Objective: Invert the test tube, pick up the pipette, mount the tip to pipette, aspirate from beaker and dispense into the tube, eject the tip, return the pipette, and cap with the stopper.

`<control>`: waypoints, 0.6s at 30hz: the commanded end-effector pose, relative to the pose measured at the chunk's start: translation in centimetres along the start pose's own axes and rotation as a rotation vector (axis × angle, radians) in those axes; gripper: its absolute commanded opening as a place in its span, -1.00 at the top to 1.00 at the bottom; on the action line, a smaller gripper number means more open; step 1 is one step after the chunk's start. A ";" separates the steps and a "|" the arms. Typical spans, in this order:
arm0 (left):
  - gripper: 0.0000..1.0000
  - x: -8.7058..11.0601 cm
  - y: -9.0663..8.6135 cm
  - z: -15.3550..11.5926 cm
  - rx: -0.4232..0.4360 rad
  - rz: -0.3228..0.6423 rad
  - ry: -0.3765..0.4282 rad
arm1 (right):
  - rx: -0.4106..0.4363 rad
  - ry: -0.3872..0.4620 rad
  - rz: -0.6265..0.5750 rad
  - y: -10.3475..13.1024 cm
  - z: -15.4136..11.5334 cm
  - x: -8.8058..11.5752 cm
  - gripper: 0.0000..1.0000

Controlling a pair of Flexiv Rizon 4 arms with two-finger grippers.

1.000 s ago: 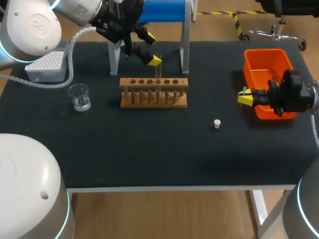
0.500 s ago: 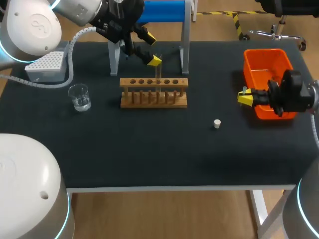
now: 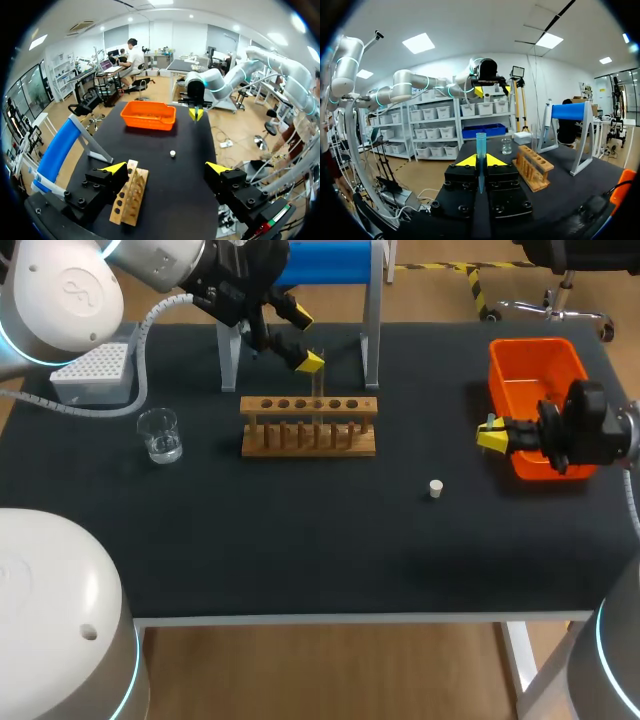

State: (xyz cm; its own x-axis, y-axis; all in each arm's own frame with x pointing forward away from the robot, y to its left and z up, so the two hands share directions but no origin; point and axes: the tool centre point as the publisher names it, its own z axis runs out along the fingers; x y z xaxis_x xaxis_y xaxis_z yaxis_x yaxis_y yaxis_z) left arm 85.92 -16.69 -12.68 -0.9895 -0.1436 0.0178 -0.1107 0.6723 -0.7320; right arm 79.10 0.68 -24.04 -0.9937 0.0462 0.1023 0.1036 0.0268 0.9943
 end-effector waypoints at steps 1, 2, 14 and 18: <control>-1.00 0.0 -0.1 0.0 -0.004 -0.002 0.001 | 0.000 0.002 -0.001 0.0 -0.1 0.0 1.00; -1.00 0.0 -0.1 0.0 -0.004 -0.002 0.001 | 0.000 0.002 -0.001 0.0 -0.1 0.0 1.00; -1.00 -0.9 3.9 -4.4 0.044 -0.083 -0.091 | 0.000 0.002 -0.001 0.0 -0.1 0.0 1.00; -1.00 -1.3 5.4 -6.5 0.049 -0.108 -0.130 | 0.000 0.002 -0.001 0.0 -0.1 0.0 1.00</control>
State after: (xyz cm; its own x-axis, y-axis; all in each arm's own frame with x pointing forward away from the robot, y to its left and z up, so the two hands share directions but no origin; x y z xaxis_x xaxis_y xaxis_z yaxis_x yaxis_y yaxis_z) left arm 87.55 -10.73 -12.65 -0.9554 -0.2943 0.0234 -0.2116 0.6273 -0.7495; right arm 79.09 0.68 -24.03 -0.9937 0.0461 0.1022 0.1035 0.0271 0.9943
